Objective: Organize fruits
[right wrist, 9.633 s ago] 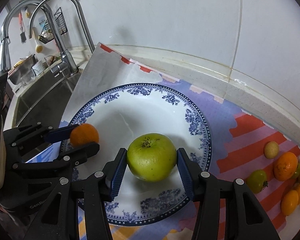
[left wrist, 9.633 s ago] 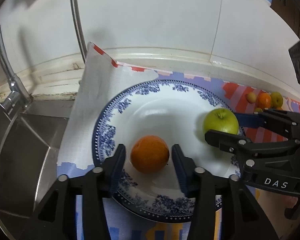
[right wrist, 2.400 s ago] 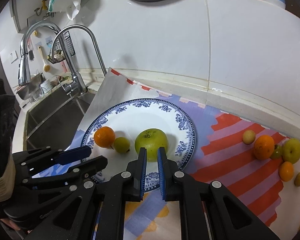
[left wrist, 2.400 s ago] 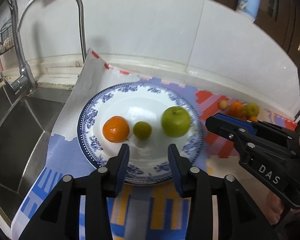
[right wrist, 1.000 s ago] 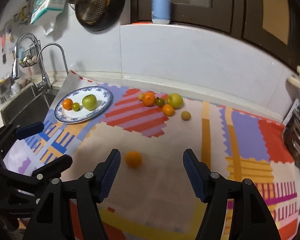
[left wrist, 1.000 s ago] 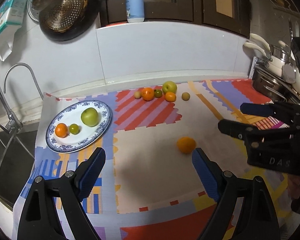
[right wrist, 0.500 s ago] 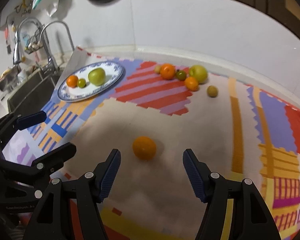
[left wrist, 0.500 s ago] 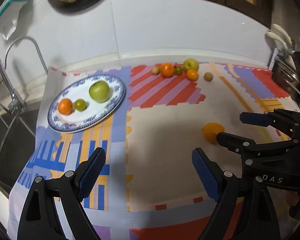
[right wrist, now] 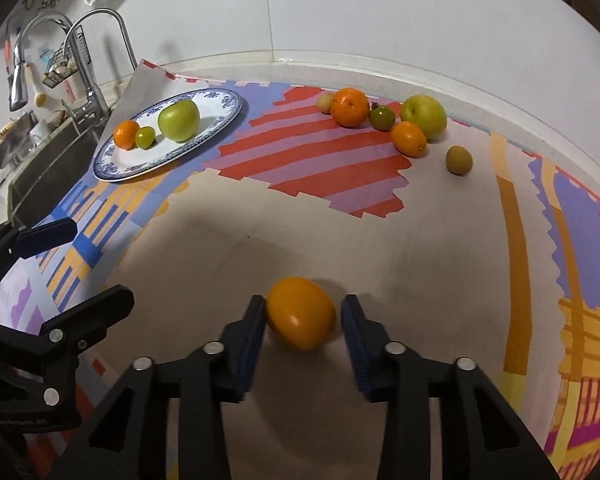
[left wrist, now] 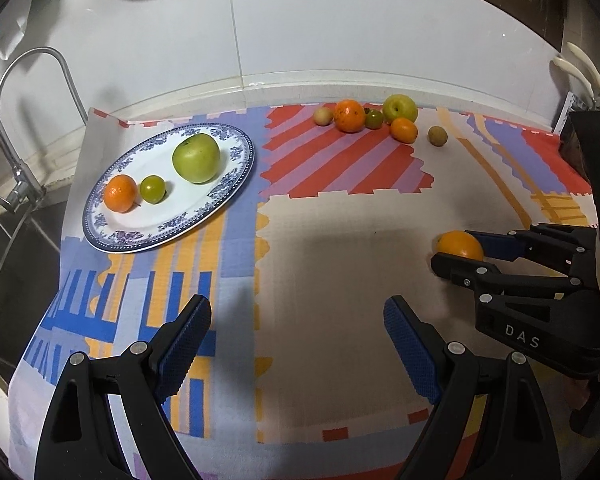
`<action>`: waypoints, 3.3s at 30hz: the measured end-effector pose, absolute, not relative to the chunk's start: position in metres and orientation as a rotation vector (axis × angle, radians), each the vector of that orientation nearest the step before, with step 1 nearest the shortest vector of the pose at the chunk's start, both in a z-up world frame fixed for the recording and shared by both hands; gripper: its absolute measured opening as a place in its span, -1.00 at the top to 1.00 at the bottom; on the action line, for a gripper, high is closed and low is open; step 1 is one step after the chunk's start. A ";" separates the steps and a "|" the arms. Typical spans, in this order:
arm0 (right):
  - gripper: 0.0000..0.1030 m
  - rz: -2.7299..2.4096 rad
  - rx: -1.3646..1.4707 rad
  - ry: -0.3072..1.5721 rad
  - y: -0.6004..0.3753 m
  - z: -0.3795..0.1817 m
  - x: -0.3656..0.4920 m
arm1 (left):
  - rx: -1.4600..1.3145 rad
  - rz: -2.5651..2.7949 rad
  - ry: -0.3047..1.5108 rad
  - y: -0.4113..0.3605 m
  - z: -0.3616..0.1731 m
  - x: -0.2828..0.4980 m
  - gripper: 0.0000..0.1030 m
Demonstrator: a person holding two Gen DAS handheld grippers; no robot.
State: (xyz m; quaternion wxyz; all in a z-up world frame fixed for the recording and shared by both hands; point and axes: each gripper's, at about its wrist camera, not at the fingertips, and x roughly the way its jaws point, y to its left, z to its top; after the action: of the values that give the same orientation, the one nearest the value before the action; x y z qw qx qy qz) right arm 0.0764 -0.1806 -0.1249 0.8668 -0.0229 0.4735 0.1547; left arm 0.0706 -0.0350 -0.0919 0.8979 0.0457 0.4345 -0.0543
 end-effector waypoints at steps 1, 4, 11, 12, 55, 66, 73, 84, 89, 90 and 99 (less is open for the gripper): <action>0.33 0.326 -0.047 0.988 -0.181 -0.125 0.077 | 0.099 -0.111 0.900 -0.036 -0.092 0.071 -0.72; 0.33 0.328 -0.041 0.976 -0.182 -0.124 0.077 | 0.104 -0.114 0.897 -0.037 -0.091 0.074 -0.72; 0.33 0.272 -0.010 0.927 -0.195 -0.108 0.079 | 0.113 -0.168 0.830 -0.048 -0.079 0.092 -0.72; 0.33 0.263 -0.006 0.921 -0.197 -0.106 0.080 | 0.118 -0.179 0.818 -0.050 -0.077 0.097 -0.72; 0.33 -0.064 0.185 0.847 -0.313 -0.114 0.177 | 0.271 -0.486 0.861 -0.178 -0.117 0.283 0.29; 0.33 -0.052 0.188 0.834 -0.313 -0.112 0.171 | 0.244 -0.479 0.840 -0.171 -0.105 0.274 0.30; 0.33 -0.016 0.164 0.798 -0.298 -0.092 0.162 | 0.195 -0.446 0.799 -0.149 -0.078 0.255 0.30; 0.33 0.101 0.106 0.725 -0.248 -0.049 0.147 | 0.121 -0.323 0.728 -0.087 -0.038 0.216 0.30; 0.33 0.179 0.078 0.720 -0.214 -0.038 0.152 | 0.087 -0.238 0.706 -0.047 -0.025 0.206 0.30; 0.33 0.191 0.077 0.723 -0.209 -0.037 0.153 | 0.084 -0.222 0.701 -0.039 -0.023 0.204 0.30; 0.33 0.363 0.031 0.744 -0.135 -0.031 0.180 | 0.057 -0.073 0.693 0.041 -0.020 0.192 0.30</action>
State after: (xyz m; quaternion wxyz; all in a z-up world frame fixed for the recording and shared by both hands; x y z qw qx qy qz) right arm 0.1802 -0.1349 -0.0308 0.9154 0.0150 0.3616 0.1764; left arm 0.1916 0.0410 -0.0197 0.9395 0.0279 0.3396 -0.0356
